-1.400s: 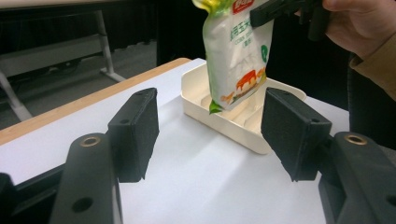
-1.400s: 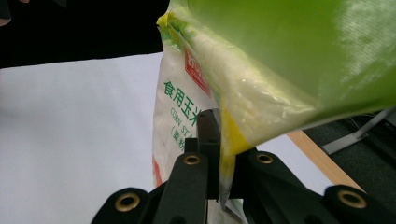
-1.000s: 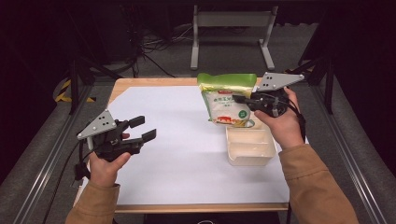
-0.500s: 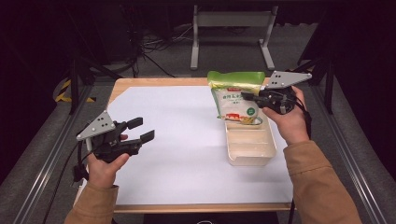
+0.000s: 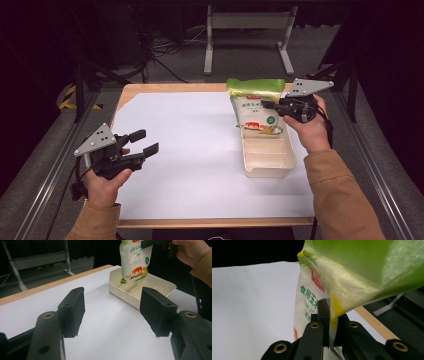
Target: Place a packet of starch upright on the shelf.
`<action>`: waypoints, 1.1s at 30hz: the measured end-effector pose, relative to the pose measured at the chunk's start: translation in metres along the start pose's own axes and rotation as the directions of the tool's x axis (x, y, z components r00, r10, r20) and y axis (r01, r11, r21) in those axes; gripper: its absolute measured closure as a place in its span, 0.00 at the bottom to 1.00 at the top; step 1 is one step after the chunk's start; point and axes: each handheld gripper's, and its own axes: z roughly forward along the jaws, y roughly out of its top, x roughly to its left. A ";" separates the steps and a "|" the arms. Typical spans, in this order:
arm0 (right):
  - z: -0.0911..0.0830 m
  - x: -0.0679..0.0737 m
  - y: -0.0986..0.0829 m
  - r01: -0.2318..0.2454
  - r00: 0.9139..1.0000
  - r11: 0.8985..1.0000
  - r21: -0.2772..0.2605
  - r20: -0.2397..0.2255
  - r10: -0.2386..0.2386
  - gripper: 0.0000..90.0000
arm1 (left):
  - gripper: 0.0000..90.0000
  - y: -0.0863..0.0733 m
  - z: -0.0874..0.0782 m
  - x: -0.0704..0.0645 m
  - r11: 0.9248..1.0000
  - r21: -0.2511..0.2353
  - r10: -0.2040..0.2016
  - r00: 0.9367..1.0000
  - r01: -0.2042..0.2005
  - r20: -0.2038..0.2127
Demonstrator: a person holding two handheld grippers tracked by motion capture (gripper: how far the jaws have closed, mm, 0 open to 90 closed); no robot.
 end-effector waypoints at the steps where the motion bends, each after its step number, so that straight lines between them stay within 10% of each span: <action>1: 0.001 -0.001 -0.002 0.000 1.000 1.000 0.006 0.002 0.000 0.98 | 0.42 0.000 -0.001 0.000 1.000 0.004 0.003 1.000 -0.003 -0.004; 33: 0.012 -0.011 -0.034 -0.040 0.999 0.998 0.044 0.008 0.040 0.98 | 0.42 -0.006 -0.008 0.002 1.000 0.010 -0.014 1.000 0.014 -0.025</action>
